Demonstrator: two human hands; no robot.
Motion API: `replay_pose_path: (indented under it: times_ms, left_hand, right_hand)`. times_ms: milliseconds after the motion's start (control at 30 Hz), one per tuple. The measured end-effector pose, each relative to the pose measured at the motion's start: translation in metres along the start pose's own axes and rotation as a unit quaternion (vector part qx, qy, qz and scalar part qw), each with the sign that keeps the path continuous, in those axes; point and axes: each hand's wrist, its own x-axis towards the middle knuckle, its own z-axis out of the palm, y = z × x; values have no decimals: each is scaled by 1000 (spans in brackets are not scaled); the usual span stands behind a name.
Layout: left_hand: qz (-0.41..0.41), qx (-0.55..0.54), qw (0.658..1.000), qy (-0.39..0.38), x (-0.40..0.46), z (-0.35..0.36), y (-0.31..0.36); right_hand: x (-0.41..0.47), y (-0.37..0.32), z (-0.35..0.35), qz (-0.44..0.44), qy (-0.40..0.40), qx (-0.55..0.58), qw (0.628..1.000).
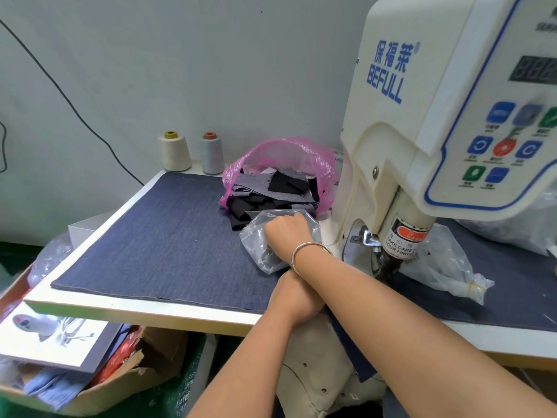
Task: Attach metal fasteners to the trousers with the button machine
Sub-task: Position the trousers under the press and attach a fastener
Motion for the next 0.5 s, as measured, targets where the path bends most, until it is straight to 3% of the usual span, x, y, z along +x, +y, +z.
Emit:
replay_pose_path:
  times_ms: [300, 500]
  left_hand:
    - [13, 28, 999, -13, 0, 0, 1]
    - [15, 20, 999, -22, -1, -1, 2]
  right_hand:
    - [-2, -1, 6, 12, 39, 35, 999]
    - [-11, -1, -2, 61, 90, 162, 981]
